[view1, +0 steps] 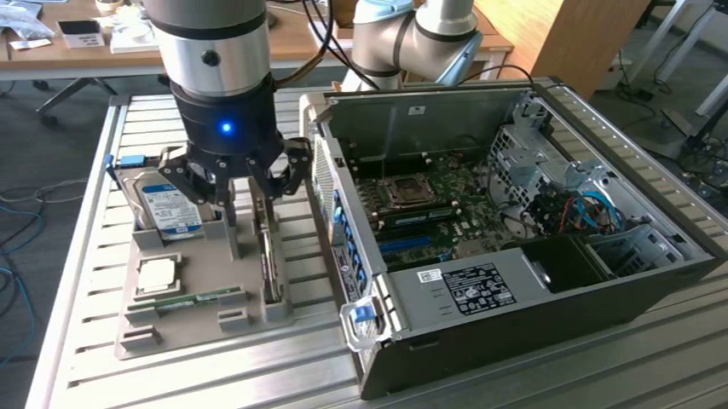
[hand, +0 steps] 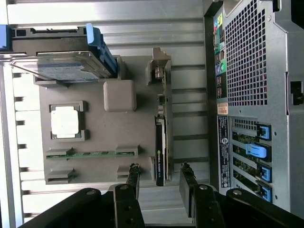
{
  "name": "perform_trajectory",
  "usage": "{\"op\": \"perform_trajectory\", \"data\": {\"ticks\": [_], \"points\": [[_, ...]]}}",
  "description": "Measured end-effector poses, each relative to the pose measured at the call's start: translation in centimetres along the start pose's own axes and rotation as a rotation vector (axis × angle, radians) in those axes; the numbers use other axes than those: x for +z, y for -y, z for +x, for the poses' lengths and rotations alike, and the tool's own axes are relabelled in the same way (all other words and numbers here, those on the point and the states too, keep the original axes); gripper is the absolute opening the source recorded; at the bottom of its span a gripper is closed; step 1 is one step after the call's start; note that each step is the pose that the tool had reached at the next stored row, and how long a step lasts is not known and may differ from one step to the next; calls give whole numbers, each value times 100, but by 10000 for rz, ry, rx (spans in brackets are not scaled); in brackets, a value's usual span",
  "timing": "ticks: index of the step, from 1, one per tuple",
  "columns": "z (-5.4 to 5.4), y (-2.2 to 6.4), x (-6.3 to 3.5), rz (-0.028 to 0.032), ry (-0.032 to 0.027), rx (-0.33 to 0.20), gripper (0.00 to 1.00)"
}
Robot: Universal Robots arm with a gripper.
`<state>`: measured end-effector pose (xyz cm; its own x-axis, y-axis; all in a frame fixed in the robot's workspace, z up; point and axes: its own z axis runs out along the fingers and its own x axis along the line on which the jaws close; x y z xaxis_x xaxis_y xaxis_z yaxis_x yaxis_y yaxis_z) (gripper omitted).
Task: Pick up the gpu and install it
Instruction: 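Pick up the gpu and move the gpu toward the slot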
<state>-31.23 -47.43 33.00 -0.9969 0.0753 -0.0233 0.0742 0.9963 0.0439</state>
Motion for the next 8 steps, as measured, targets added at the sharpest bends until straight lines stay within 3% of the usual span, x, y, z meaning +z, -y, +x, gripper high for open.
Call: {"op": "perform_trajectory", "data": {"ticks": [8], "points": [[3,6,144,-1,0,-1,47]]}}
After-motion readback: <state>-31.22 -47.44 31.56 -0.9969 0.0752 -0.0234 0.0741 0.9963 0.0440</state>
